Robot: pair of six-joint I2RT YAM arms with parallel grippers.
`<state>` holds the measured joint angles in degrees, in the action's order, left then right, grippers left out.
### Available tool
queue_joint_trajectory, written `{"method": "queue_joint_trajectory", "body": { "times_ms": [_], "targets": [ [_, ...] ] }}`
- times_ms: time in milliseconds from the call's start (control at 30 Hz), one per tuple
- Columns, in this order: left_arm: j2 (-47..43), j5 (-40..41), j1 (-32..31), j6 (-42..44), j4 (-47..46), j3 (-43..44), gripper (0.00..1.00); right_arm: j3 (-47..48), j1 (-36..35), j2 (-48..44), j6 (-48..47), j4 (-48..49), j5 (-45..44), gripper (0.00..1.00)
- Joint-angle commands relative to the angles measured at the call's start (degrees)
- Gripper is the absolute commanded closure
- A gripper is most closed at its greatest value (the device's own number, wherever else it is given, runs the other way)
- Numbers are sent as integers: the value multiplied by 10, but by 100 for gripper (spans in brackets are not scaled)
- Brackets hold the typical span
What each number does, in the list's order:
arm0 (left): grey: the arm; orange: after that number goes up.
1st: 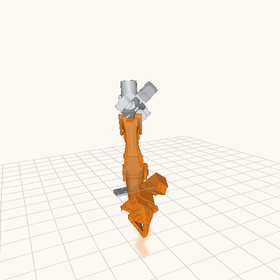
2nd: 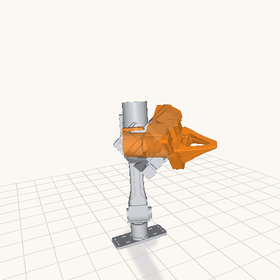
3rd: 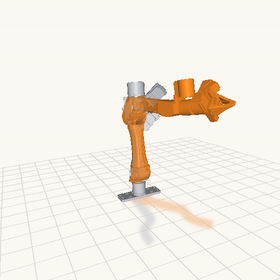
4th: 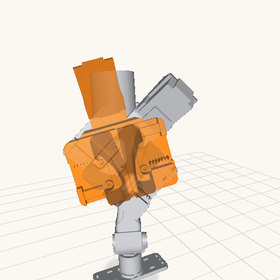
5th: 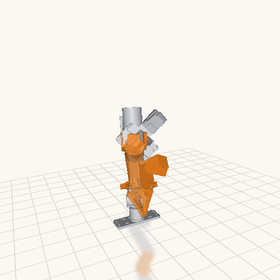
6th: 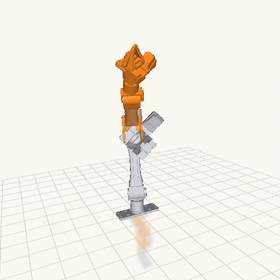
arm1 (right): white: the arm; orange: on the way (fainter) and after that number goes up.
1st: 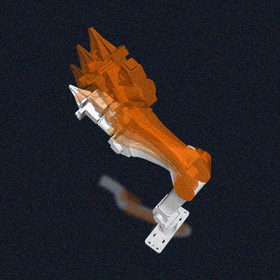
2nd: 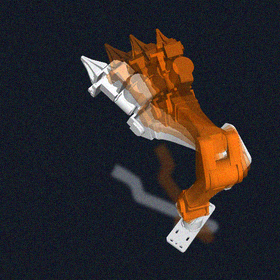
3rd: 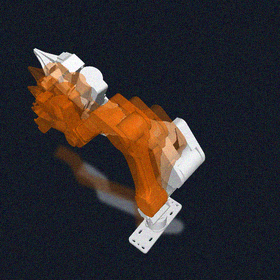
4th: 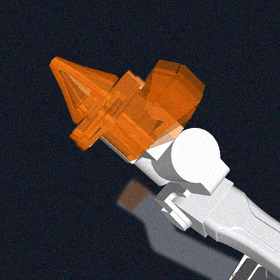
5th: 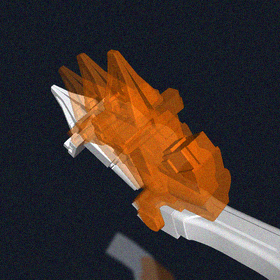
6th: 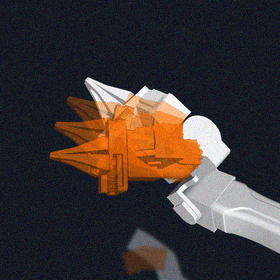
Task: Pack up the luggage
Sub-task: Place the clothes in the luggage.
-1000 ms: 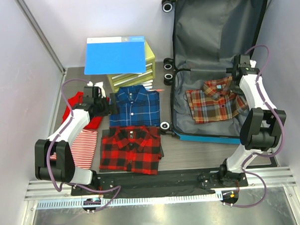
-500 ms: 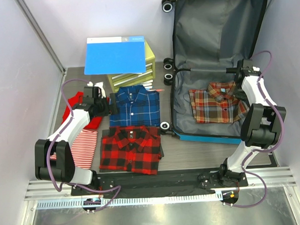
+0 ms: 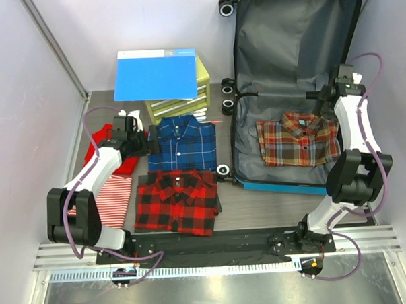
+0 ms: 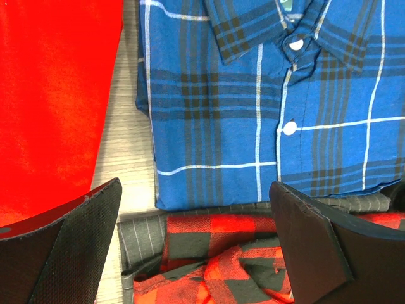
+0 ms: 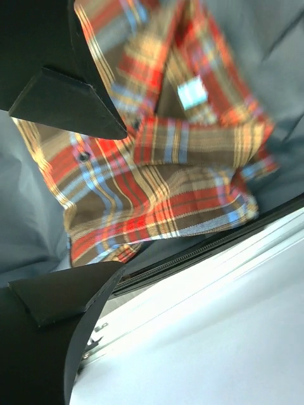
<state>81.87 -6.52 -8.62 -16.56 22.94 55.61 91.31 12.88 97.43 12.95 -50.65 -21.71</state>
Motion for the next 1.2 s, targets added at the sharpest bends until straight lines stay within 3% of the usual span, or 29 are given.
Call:
{"method": "queue_joint_trajectory", "body": {
  "times_ms": [0,100,433,700,900,1167],
  "targets": [
    [-2,-4,-3,-15,-12,30,0,26,-2,-82,-11,-11,67,17],
    [-4,0,-2,-21,-12,33,0,-27,-2,-103,1,20,141,18],
    [-3,-17,-3,-8,-4,38,0,-221,-2,-66,14,115,150,18],
    [2,-29,-2,-8,-9,39,0,-284,-2,-10,51,175,204,18],
    [1,-29,-3,-8,-12,27,0,-309,-4,7,159,233,208,19],
    [0,-24,-2,-4,-13,20,0,-334,-8,-27,290,281,141,19]
  ]
}}
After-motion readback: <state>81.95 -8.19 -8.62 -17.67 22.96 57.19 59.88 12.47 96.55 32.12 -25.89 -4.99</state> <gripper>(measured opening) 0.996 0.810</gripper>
